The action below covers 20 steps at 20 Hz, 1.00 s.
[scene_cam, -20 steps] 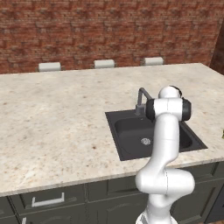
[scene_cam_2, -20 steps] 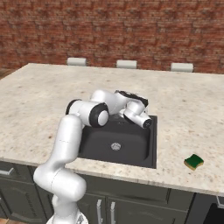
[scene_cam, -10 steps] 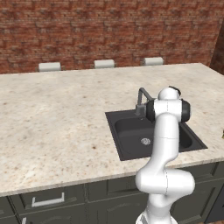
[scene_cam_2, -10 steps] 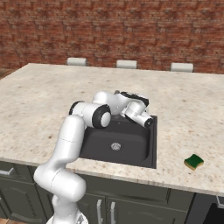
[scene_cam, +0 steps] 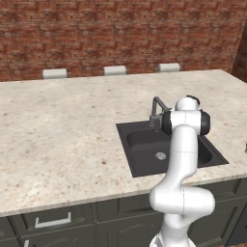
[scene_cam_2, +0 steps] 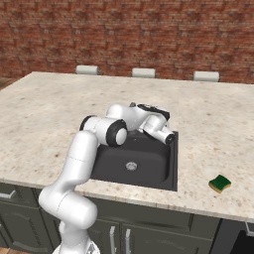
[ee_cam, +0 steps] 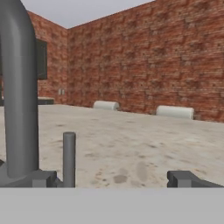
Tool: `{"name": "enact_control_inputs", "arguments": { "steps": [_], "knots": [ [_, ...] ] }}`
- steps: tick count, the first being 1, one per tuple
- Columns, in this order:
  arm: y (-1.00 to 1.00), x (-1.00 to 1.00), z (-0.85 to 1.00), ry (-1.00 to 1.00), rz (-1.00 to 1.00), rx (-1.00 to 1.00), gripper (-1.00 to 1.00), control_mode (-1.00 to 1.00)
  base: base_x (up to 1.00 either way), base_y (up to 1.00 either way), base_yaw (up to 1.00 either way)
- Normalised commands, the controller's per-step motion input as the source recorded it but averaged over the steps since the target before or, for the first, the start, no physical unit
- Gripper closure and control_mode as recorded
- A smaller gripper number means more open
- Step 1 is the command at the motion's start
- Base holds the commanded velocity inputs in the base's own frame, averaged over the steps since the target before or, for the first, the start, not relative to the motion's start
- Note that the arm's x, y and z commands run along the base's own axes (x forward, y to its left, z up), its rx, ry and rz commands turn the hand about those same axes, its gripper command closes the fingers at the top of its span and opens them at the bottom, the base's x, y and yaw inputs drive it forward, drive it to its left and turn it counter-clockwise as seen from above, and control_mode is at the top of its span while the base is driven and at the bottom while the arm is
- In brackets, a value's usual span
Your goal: Soak the sponge with water for a few seconds and then drop it inside the sink.
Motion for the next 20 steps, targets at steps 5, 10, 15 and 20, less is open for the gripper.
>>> {"name": "enact_control_inputs", "arguments": {
  "steps": [5, 10, 15, 20],
  "knots": [
    [0.06, 0.00, 0.00, -0.03, 0.00, 0.00, -1.00, -1.00, 0.00, 0.00, 0.00],
    [0.13, 0.00, 0.00, -0.05, 0.00, 0.00, -1.00, -1.00, 0.00, 0.00, 0.00],
    [0.06, 0.04, -0.03, -0.02, 0.00, 0.00, -1.00, -1.00, 0.00, 0.00, 0.00],
    [0.00, 0.18, -0.17, 0.00, -0.05, 0.00, -1.00, -1.00, 0.00, 0.00, 0.00]
  ]
}}
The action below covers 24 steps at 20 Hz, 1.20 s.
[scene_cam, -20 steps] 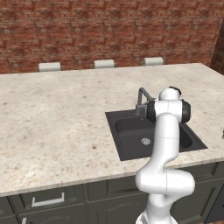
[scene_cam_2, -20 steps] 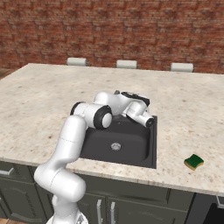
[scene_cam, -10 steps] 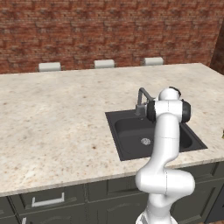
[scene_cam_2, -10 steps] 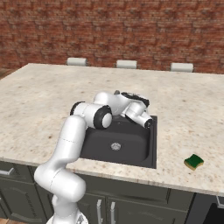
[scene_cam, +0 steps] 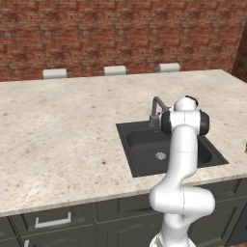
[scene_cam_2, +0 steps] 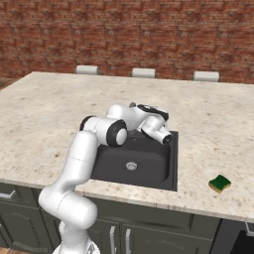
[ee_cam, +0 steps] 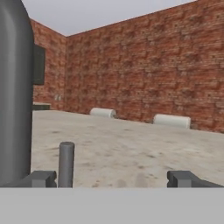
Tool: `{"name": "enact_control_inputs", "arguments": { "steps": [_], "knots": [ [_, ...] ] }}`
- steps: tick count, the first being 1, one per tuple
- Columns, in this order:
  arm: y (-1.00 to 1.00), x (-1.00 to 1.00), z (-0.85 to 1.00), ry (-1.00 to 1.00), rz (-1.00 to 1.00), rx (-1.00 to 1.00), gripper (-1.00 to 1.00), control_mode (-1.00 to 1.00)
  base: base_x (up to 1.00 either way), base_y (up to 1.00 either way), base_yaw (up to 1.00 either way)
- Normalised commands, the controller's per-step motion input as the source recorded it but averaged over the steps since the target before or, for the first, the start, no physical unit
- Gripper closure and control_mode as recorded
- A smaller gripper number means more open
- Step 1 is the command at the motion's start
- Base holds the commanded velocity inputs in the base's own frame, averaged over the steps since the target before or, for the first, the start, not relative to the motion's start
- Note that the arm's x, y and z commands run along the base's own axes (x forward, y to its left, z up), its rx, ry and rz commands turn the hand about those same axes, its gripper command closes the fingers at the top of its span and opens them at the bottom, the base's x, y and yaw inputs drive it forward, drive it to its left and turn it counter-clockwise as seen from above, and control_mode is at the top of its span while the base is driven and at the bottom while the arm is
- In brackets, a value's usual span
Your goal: Soak the sponge with water for a few seconds and then drop it inside the sink.
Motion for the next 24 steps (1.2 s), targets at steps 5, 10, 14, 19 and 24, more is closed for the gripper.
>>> {"name": "enact_control_inputs", "arguments": {
  "steps": [5, 10, 14, 19, 24],
  "knots": [
    [0.00, 0.16, -0.20, 0.00, -0.06, 0.00, -1.00, -1.00, 0.00, 0.00, 0.00],
    [0.00, 0.12, -0.22, -0.01, -0.03, 0.00, -1.00, -1.00, 0.00, 0.00, 0.00],
    [0.00, 0.08, -0.23, -0.01, -0.01, 0.00, -1.00, -1.00, 0.00, 0.00, 0.00],
    [-0.02, 0.10, -0.21, -0.01, -0.01, 0.00, -1.00, -1.00, 0.00, 0.00, 0.00],
    [-0.09, 0.19, -0.21, -0.02, 0.00, 0.00, -1.00, -1.00, 0.00, 0.00, 0.00]
  ]
}}
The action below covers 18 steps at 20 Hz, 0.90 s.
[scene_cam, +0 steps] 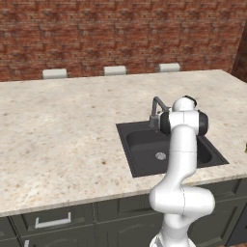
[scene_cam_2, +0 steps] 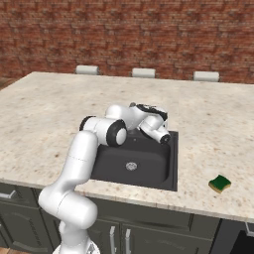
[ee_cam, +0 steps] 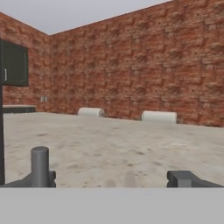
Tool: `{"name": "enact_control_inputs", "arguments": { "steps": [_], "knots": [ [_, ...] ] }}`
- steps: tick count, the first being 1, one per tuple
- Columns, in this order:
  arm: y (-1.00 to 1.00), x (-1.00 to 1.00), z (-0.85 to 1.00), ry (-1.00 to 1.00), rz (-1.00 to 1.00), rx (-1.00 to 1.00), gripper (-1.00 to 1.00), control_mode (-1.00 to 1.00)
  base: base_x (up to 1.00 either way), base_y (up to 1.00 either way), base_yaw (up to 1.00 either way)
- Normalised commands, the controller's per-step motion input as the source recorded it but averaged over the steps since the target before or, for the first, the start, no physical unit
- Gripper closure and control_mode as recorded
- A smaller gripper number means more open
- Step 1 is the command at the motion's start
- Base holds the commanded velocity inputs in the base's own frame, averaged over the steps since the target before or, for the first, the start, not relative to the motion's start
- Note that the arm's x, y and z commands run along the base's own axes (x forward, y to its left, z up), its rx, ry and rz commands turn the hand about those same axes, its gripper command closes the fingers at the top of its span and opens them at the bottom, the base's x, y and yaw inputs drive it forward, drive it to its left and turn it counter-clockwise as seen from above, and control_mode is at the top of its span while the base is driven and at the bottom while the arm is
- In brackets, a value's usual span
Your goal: Soak the sponge with water for a few seconds and then drop it inside the sink.
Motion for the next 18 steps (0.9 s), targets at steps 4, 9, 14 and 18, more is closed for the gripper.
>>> {"name": "enact_control_inputs", "arguments": {
  "steps": [4, 9, 14, 18],
  "knots": [
    [-0.26, 0.13, -0.13, -0.05, -0.01, 0.00, -1.00, -1.00, 0.00, 0.00, 0.00],
    [-0.35, 0.10, -0.13, -0.06, -0.03, 0.00, -1.00, -1.00, 0.00, 0.00, 0.00],
    [-0.45, 0.07, -0.17, -0.04, -0.05, 0.00, -1.00, -1.00, 0.00, 0.00, 0.00],
    [-0.46, 0.01, -0.06, 0.02, -0.03, -0.01, -1.00, -1.00, 0.00, 0.00, 0.00]
  ]
}}
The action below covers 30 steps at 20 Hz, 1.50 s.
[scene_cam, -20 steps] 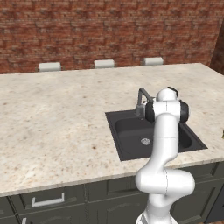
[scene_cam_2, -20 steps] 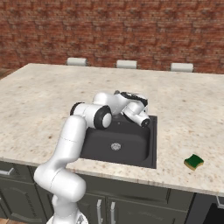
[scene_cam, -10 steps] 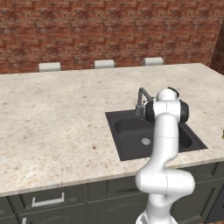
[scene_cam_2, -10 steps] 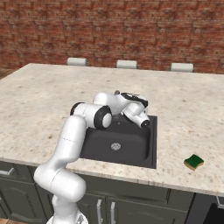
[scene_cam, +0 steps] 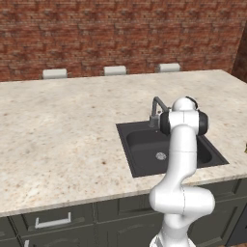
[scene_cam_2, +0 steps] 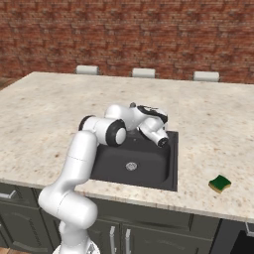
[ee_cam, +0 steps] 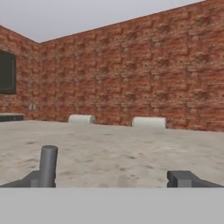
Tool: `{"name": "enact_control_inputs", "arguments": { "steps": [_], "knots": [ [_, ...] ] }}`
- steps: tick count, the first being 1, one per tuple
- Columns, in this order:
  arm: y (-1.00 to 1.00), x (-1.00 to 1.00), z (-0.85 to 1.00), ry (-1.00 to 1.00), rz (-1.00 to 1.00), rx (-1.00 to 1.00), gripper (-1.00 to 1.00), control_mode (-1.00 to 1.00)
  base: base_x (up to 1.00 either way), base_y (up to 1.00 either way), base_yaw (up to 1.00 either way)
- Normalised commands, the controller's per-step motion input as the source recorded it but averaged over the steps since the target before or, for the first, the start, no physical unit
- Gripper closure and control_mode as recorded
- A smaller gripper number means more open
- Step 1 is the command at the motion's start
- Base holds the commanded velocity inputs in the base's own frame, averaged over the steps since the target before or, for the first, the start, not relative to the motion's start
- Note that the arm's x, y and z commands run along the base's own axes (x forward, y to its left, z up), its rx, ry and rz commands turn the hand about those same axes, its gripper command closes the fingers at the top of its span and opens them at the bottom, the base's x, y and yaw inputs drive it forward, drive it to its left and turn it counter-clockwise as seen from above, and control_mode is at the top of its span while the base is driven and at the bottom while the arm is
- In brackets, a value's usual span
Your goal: Soak the sponge with water for a few seconds and then drop it inside the sink.
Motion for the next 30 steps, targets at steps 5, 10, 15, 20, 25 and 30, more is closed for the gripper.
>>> {"name": "enact_control_inputs", "arguments": {
  "steps": [5, 10, 15, 20, 25, 30],
  "knots": [
    [-0.47, 0.05, -0.12, 0.09, -0.03, -0.04, -1.00, -1.00, 0.00, 0.00, 0.00],
    [-0.48, 0.16, -0.23, 0.04, -0.02, -0.03, -1.00, -1.00, 0.00, 0.00, 0.00],
    [-0.51, 0.12, -0.30, 0.00, -0.01, 0.00, -1.00, -1.00, 0.00, 0.00, 0.00],
    [-0.53, 0.12, -0.26, 0.00, -0.01, 0.00, -1.00, -1.00, 0.00, 0.00, 0.00],
    [-0.57, 0.09, -0.24, 0.03, -0.02, 0.00, -1.00, -1.00, 0.00, 0.00, 0.00],
    [-0.56, 0.07, -0.24, 0.02, -0.02, 0.00, -1.00, -1.00, 0.00, 0.00, 0.00]
  ]
}}
